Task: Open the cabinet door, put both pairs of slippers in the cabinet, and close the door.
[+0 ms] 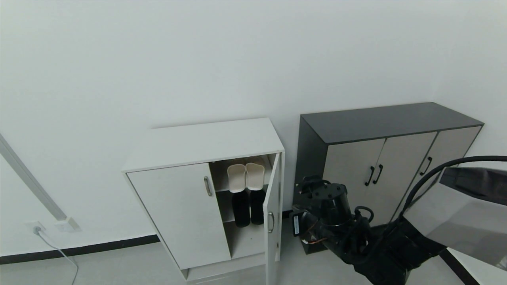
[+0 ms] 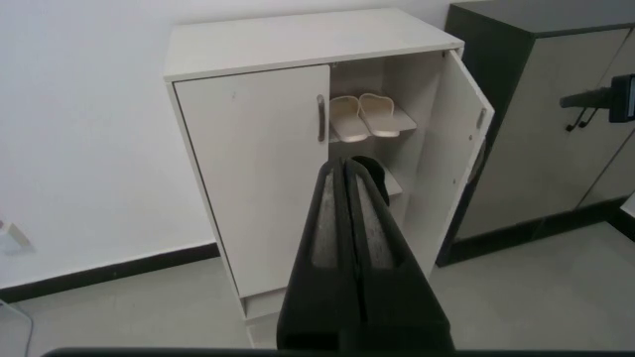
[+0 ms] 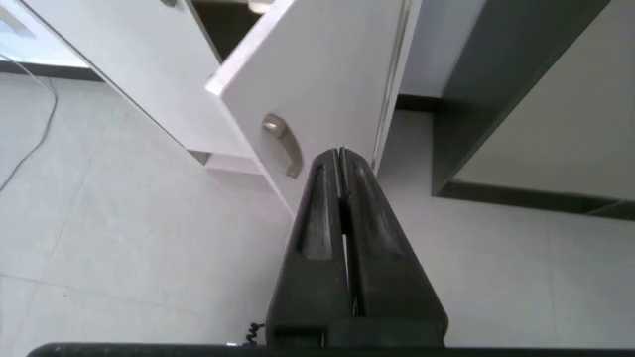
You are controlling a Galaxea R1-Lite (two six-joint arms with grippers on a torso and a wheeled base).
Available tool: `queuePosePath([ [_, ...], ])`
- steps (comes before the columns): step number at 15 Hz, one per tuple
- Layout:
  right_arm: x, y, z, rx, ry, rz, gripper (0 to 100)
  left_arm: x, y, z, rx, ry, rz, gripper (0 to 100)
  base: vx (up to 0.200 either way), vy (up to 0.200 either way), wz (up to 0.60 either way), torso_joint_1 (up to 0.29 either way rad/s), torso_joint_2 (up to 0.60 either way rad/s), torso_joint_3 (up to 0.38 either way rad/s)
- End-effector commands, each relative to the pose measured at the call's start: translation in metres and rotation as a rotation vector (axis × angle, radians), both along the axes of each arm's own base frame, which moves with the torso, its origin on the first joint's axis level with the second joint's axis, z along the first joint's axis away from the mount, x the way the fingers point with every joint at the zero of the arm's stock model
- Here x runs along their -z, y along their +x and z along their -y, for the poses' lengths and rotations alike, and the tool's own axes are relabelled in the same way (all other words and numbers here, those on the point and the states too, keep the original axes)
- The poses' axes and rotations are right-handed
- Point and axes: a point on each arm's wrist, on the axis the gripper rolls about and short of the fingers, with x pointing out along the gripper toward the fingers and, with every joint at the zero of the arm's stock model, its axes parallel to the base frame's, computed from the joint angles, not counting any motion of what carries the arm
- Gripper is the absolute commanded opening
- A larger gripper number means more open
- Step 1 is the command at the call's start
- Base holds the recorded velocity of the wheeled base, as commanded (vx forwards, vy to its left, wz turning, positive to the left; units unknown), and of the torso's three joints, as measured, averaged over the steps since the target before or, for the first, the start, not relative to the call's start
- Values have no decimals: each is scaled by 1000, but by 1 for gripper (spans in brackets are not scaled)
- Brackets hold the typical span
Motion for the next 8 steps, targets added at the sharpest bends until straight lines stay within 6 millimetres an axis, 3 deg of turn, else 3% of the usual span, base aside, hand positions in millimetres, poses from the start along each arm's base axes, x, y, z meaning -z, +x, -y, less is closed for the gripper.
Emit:
queuePosePath([
  [1, -3, -2, 0, -5, 3, 4, 0, 0, 0, 0, 0, 0, -1, 0, 0, 0, 0, 0, 0, 0],
  [4, 1, -4, 1, -15, -17, 0, 0, 0, 0, 0, 0, 0, -1, 0, 0, 0, 0, 0, 0, 0],
  [8, 1, -5, 0, -25, -27, 1, 0, 0, 0, 0, 0, 0, -1, 0, 0, 0, 600, -1, 1, 4],
])
